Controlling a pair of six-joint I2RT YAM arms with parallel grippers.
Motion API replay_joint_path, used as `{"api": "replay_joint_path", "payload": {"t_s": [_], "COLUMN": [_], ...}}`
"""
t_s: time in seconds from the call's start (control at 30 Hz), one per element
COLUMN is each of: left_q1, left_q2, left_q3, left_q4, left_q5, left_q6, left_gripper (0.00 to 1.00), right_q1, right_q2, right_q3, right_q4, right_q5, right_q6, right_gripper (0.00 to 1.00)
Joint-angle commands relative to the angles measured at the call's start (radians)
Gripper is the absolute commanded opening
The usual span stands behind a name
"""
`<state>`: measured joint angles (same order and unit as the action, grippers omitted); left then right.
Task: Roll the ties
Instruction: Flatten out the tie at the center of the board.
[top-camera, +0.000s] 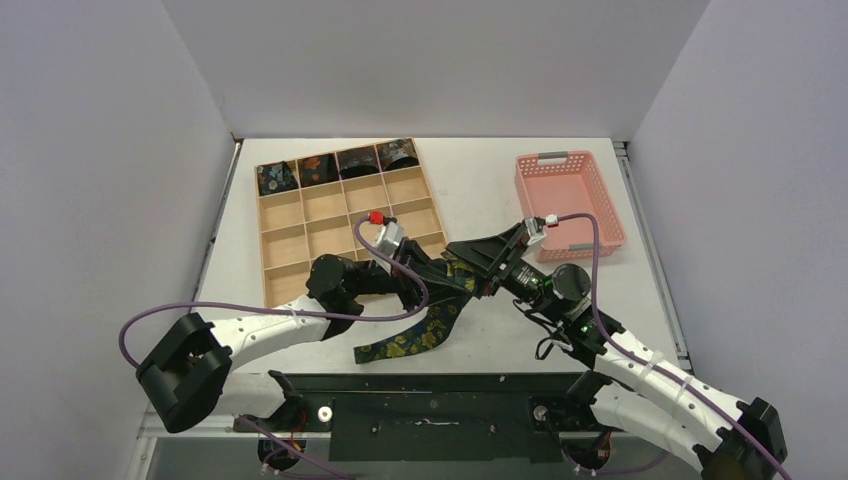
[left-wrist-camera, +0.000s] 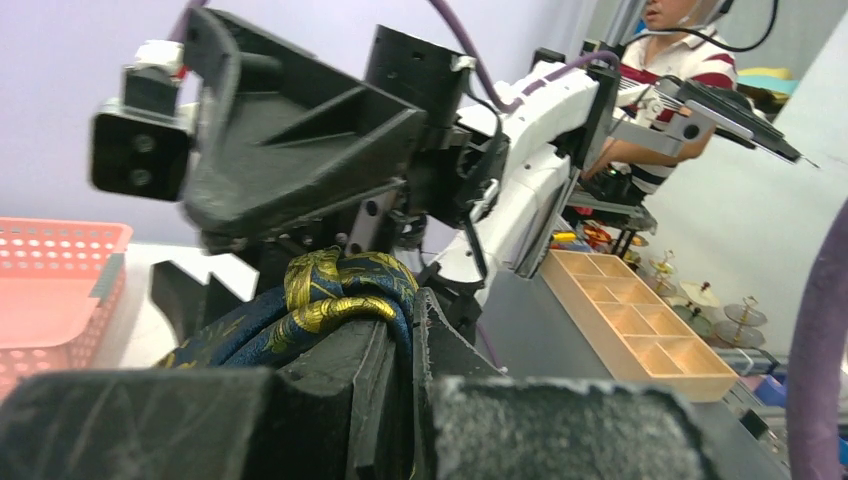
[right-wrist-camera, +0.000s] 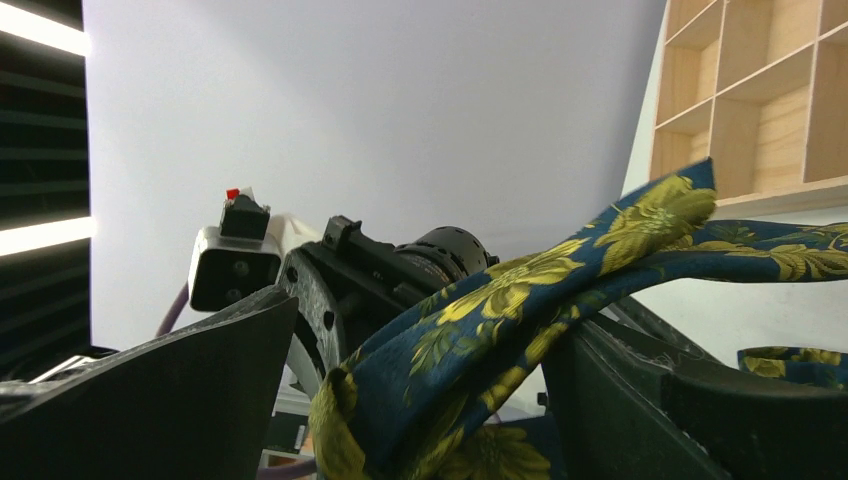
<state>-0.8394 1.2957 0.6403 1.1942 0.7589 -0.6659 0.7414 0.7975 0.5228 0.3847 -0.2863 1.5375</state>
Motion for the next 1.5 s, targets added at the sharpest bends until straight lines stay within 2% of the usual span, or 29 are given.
{"api": "replay_joint_path", "payload": {"t_s": [0.0, 0.2, 0.27, 0.33, 0.37, 0.4, 0.43, 0.47, 0.53, 0.6, 0.7, 0.9, 1.1, 1.13, 1.2, 1.23, 1.3, 1.37, 1.47], "left_q1": [-0.027, -0.029, -0.028, -0.028, -0.027, -0.025, -0.022, -0.018, -0.007, -0.003, -0.009, -0.015, -0.016, -0.017, -0.014, -0.013, -0.007, 0.006, 0.035], "left_q2": [0.002, -0.006, -0.004, 0.005, 0.014, 0.025, 0.039, 0.054, 0.088, 0.106, 0.114, 0.094, 0.076, 0.074, 0.061, 0.047, 0.002, -0.072, -0.229], "left_q3": [0.036, -0.007, -0.016, -0.022, -0.022, -0.023, -0.024, -0.025, -0.027, -0.027, -0.028, -0.042, -0.051, -0.052, -0.059, -0.068, -0.099, -0.151, -0.194], "left_q4": [0.083, 0.101, 0.106, 0.151, 0.184, 0.222, 0.266, 0.318, 0.414, 0.445, 0.446, 0.425, 0.387, 0.389, 0.391, 0.389, 0.38, 0.326, 0.118], "left_q5": [0.063, 0.076, 0.077, 0.075, 0.074, 0.072, 0.068, 0.064, 0.057, 0.052, 0.063, 0.076, 0.076, 0.078, 0.076, 0.07, 0.049, 0.013, -0.036], "left_q6": [-0.026, -0.042, -0.048, -0.076, -0.098, -0.126, -0.157, -0.193, -0.259, -0.287, -0.286, -0.281, -0.275, -0.277, -0.28, -0.275, -0.25, -0.206, -0.101], "left_gripper": [0.0, 0.0, 0.0, 0.0, 0.0, 0.0, 0.0, 0.0, 0.0, 0.0, 0.0, 0.0, 0.0, 0.07, 0.38, 0.56, 0.99, 0.97, 0.96], "right_q1": [-0.004, -0.018, -0.023, -0.032, -0.034, -0.034, -0.035, -0.035, -0.034, -0.036, -0.055, -0.087, -0.094, -0.1, -0.116, -0.124, -0.131, -0.131, -0.13], "right_q2": [0.025, 0.0, -0.025, -0.041, -0.047, -0.051, -0.051, -0.049, -0.047, -0.062, -0.082, -0.054, -0.059, -0.07, -0.101, -0.115, -0.136, -0.139, -0.123], "right_q3": [-0.022, -0.05, -0.067, -0.078, -0.082, -0.084, -0.079, -0.073, -0.071, -0.082, -0.089, -0.06, 0.041, 0.062, 0.123, 0.168, 0.285, 0.413, 0.586], "right_q4": [0.204, 0.253, 0.26, 0.273, 0.282, 0.293, 0.295, 0.294, 0.305, 0.32, 0.319, 0.342, 0.236, 0.197, 0.085, 0.01, -0.163, -0.339, -0.552], "right_q5": [-0.015, -0.002, 0.013, 0.018, 0.017, 0.018, 0.014, 0.007, 0.003, 0.024, 0.033, -0.009, -0.045, -0.043, -0.03, -0.02, 0.025, 0.107, 0.226], "right_q6": [0.039, 0.048, 0.052, 0.049, 0.049, 0.047, 0.044, 0.039, 0.037, 0.045, 0.044, 0.04, -0.072, -0.098, -0.185, -0.241, -0.383, -0.534, -0.743], "right_gripper": [0.84, 0.51, 0.45, 0.49, 0.56, 0.69, 0.78, 0.83, 0.86, 0.83, 0.72, 0.38, 0.1, 0.06, 0.05, 0.05, 0.05, 0.05, 0.05]}}
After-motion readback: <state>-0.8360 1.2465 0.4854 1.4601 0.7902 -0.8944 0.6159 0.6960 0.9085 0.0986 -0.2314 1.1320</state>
